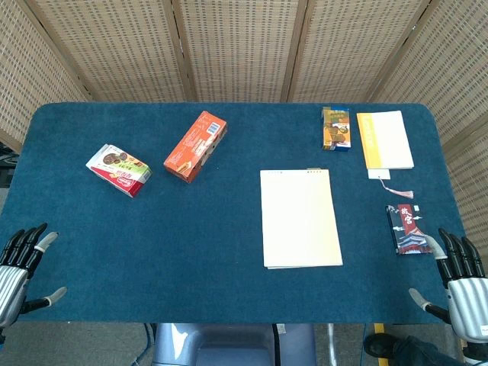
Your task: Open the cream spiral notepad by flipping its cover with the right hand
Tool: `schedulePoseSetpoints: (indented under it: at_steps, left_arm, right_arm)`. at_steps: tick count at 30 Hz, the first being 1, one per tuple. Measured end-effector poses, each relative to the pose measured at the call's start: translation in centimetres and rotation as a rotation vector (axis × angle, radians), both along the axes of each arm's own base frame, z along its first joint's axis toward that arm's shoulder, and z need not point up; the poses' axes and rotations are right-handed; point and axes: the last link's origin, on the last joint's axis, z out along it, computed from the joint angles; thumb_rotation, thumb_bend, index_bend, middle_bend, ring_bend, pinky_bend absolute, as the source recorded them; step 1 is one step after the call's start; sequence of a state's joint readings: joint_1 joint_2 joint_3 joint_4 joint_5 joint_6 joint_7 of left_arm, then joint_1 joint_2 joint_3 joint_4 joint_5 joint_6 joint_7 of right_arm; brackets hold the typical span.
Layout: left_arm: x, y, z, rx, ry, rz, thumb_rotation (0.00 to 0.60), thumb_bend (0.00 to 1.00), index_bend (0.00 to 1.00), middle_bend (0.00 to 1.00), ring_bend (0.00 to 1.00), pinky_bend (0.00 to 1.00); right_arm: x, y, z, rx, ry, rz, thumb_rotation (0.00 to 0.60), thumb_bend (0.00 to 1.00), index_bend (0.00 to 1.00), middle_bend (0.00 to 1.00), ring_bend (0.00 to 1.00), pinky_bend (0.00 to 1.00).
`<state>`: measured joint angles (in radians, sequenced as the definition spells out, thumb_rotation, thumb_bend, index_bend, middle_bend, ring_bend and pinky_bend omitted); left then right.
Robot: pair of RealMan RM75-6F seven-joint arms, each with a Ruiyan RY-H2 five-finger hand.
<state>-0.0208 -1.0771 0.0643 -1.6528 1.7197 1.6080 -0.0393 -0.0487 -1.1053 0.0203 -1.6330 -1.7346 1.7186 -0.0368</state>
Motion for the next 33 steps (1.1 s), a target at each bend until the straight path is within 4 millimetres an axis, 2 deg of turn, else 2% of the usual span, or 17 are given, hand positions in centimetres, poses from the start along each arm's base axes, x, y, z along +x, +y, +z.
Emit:
schedulePoseSetpoints:
  at_steps: [8, 11, 13, 16, 20, 26, 33]
  left_arm:
    - [0.0, -0.2, 0.0, 0.003, -0.002, 0.001, 0.6, 0.0, 0.0, 0.0, 0.0, 0.0]
    - [0.0, -0.1, 0.0, 0.006, -0.002, 0.004, 0.6, 0.0, 0.0, 0.0, 0.0, 0.0]
    - [0.1, 0.0, -0.1, 0.004, -0.003, 0.005, 0.6, 0.0, 0.0, 0.0, 0.0, 0.0]
    - [0.2, 0.1, -0.3, -0.002, 0.003, 0.008, 0.6, 0.0, 0.0, 0.0, 0.0, 0.0]
    - [0.1, 0.5, -0.4, -0.001, 0.008, 0.027, 0.6, 0.0, 0.0, 0.0, 0.0, 0.0]
    - [0.1, 0.9, -0.4, 0.006, 0.008, 0.048, 0.6, 0.0, 0.0, 0.0, 0.0, 0.0]
    - [-0.1, 0.9, -0.2, 0.002, 0.006, 0.056, 0.6, 0.0, 0.0, 0.0, 0.0, 0.0]
  right_arm:
    - [0.3, -0.4, -1.2, 0.048, 0.025, 0.02, 0.6, 0.0, 0.0, 0.0, 0.0, 0.0]
    - [0.6, -1.1, -1.9, 0.09, 0.035, 0.052, 0.6, 0.01, 0.04, 0.0, 0.0, 0.0]
    - [0.8, -1.7, -2.5, 0.134, 0.032, 0.081, 0.6, 0.05, 0.08, 0.0, 0.0, 0.0]
    - [1.4, -3.1, -3.4, 0.22, -0.001, 0.138, 0.6, 0.14, 0.14, 0.0, 0.0, 0.0]
    - [2.2, -6.4, -5.5, 0.354, 0.004, 0.221, 0.6, 0.25, 0.21, 0.0, 0.0, 0.0]
    - [2.1, -10.5, -9.5, 0.461, 0.121, 0.243, 0.6, 0.25, 0.21, 0.01, 0.0, 0.0]
    - [2.0, -11.9, -12.1, 0.478, 0.228, 0.242, 0.6, 0.25, 0.21, 0.01, 0.0, 0.0]
